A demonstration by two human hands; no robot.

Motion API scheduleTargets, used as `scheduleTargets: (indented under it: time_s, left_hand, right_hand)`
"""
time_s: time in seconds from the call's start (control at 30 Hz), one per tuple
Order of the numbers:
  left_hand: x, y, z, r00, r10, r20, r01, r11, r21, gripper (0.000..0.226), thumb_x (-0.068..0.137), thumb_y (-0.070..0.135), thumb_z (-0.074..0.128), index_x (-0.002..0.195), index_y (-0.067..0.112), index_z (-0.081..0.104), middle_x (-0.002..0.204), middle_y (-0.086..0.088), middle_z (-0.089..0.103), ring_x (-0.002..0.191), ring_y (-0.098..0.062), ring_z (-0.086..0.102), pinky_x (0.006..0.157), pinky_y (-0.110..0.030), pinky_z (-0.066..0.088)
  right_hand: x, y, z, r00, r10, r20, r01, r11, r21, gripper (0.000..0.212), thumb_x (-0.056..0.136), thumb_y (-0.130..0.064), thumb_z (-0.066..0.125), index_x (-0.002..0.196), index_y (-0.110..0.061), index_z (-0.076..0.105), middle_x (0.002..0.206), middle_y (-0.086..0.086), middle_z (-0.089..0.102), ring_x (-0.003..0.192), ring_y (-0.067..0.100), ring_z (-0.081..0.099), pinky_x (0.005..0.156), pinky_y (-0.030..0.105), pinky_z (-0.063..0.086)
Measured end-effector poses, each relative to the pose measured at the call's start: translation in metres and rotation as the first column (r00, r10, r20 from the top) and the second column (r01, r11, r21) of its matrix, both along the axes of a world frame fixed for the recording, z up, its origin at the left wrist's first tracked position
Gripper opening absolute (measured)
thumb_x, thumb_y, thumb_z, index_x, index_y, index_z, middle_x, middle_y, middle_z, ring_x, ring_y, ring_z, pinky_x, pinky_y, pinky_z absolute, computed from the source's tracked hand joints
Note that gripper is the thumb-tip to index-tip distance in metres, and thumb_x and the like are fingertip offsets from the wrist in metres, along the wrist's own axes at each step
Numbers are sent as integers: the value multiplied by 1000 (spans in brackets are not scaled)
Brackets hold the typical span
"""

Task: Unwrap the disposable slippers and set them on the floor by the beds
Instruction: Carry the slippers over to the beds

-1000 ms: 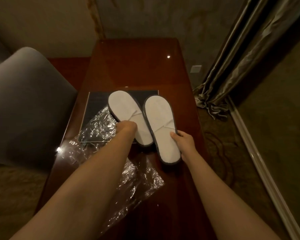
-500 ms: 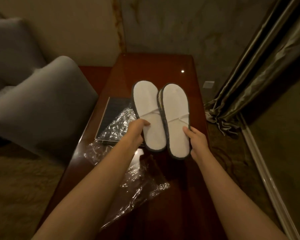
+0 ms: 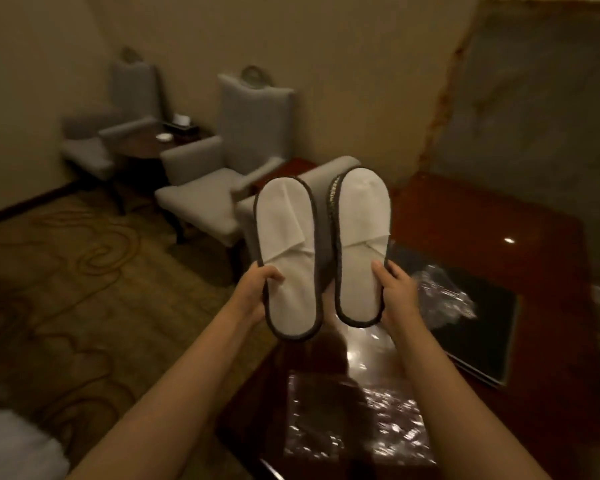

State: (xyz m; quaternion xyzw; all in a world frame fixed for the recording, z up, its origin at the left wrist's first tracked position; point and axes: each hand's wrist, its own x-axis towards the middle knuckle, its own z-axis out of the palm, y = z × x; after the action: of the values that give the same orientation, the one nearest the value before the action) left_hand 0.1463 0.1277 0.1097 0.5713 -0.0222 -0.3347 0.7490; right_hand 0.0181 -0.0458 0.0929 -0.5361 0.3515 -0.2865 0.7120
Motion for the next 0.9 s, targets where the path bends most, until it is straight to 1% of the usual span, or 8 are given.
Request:
scheduleTargets:
  time_s: [0.1, 0.13, 0.2, 0.27, 0.33, 0.47, 0.63, 0.9]
  left_hand:
    - [50, 78, 1, 993, 119, 12, -119, 993, -5, 56, 74, -10, 45, 127, 8, 50, 113, -17, 61, 98, -32, 58, 76, -39, 53]
    - [66, 104, 0, 986, 164, 10, -164, 987, 0, 56, 74, -10, 44, 128, 7, 49, 115, -19, 60, 99, -33, 58, 76, -39, 53]
    - [96, 154, -3, 967, 253, 0, -253, 967, 1, 52, 76, -11, 43, 126, 5, 46, 114, -21, 59, 97, -35, 59, 74, -42, 54]
    - [124, 204, -6, 945, 326, 3, -326, 945, 22, 57, 74, -9, 46, 130, 1, 42, 122, -25, 56, 105, -40, 56, 88, -53, 51]
    - [150, 250, -9, 928, 372, 5, -372, 928, 35, 69, 67, -3, 52, 135, -1, 38, 133, -30, 50, 115, -42, 52, 101, -57, 43]
    - [197, 328, -19, 872, 490, -6, -489, 871, 36, 51, 87, 12, 57, 135, -1, 42, 132, -25, 54, 111, -34, 58, 89, -43, 51]
    - [247, 395, -33, 803, 596, -7, -596, 803, 4, 39, 90, 16, 60, 126, 12, 45, 112, -12, 63, 98, -27, 63, 86, -42, 52]
    - [339, 453, -64, 723, 688, -62, -688, 725, 36, 59, 89, 20, 62, 141, 9, 37, 133, -16, 55, 116, -33, 57, 100, -49, 47]
  right_hand:
    - [73, 72, -2, 990, 142, 27, -140, 989, -39, 20, 89, -19, 59, 108, -17, 64, 103, 6, 68, 86, 14, 64, 70, 26, 54]
    - [97, 98, -4, 980, 198, 19, -197, 979, -53, 18, 89, -21, 59, 106, -19, 65, 107, 6, 68, 89, 14, 64, 74, 28, 54]
    - [141, 149, -7, 958, 285, -29, -286, 956, -60, 31, 90, -28, 58, 119, -16, 60, 118, 6, 64, 102, 21, 61, 88, 41, 53]
    - [183, 198, -10, 931, 353, -94, -360, 930, -73, 45, 90, -33, 57, 131, -17, 51, 126, 4, 59, 111, 24, 56, 97, 49, 48]
    - [220, 242, -13, 909, 397, -128, -411, 905, -110, 46, 90, -34, 56, 132, -17, 49, 127, 5, 57, 112, 24, 55, 98, 50, 47]
    - [284, 320, -17, 873, 465, -146, -483, 864, -141, 41, 90, -31, 56, 128, -17, 53, 122, 4, 60, 106, 21, 57, 90, 40, 51]
    - [350, 385, -18, 817, 555, -159, -572, 815, -96, 36, 91, -30, 55, 125, -16, 56, 118, 4, 63, 99, 19, 61, 86, 39, 53]
    - [466, 438, -39, 717, 646, -260, -678, 733, -47, 44, 93, -31, 52, 134, -15, 49, 134, 6, 54, 121, 26, 51, 105, 50, 42]
